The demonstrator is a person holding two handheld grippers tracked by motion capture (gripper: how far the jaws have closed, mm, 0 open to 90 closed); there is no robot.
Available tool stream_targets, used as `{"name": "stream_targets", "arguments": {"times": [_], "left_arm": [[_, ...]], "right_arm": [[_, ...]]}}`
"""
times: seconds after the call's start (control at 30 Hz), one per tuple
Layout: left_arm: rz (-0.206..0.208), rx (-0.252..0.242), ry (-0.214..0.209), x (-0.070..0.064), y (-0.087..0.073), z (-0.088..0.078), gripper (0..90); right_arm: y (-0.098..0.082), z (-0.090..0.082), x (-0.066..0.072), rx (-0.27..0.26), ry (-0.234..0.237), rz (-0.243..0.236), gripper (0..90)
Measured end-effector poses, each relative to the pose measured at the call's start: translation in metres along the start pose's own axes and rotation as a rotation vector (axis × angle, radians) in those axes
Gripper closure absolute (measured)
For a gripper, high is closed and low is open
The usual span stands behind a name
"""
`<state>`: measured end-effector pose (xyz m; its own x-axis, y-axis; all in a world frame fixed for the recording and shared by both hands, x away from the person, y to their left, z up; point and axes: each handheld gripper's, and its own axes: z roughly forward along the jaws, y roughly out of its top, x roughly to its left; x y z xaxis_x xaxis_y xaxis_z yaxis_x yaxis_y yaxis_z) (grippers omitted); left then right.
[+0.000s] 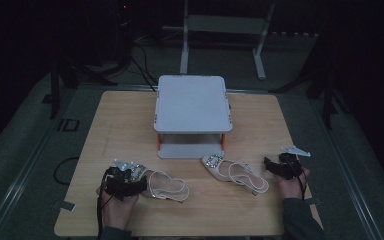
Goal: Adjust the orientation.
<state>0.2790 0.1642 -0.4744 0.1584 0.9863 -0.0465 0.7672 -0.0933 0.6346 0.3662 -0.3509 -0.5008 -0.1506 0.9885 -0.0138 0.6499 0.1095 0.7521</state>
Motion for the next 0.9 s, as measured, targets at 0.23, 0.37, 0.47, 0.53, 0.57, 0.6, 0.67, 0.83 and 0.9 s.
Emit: {"name": "stream_targets", "arguments": {"times": [0.23,0.37,0.47,0.53,0.57,0.6,0.67,0.83,0.9], "left_arm": [[-0.061,-0.01,-0.064,0.013,0.008,0.016,41.9],[-0.089,-0.018,-0.09,0.02,0.015,0.023,46.8],[-0.123,-0.048,-0.121,0.03,0.022,0.03,51.1],[-0.142,-0.055,-0.15,0.036,0.024,0.034,50.7],[-0.143,-0.053,-0.146,0.038,0.024,0.034,50.6],[-0.127,-0.05,-0.137,0.037,0.026,0.034,50.7],[-0.09,-0.037,-0.102,0.035,0.032,0.034,51.7],[-0.075,-0.033,-0.086,0.039,0.048,0.044,53.2],[-0.055,-0.025,-0.07,0.041,0.054,0.047,53.8]], "right_arm": [[0.0,0.0,0.0,0.0,0.0,0.0,29.4],[0.0,0.0,0.0,0.0,0.0,0.001,29.4],[0.0,0.0,0.0,0.0,0.0,0.001,29.4],[0.0,0.0,0.0,0.0,-0.001,0.002,29.4],[0.0,0.0,0.0,0.0,-0.001,0.002,29.4],[0.0,0.0,0.0,0.0,-0.001,0.002,29.4],[0.0,0.0,0.0,0.0,-0.002,0.002,29.4],[0.0,0.0,0.0,0.0,-0.002,0.003,29.4],[0.0,0.0,0.0,0.0,-0.002,0.003,29.4]]}}
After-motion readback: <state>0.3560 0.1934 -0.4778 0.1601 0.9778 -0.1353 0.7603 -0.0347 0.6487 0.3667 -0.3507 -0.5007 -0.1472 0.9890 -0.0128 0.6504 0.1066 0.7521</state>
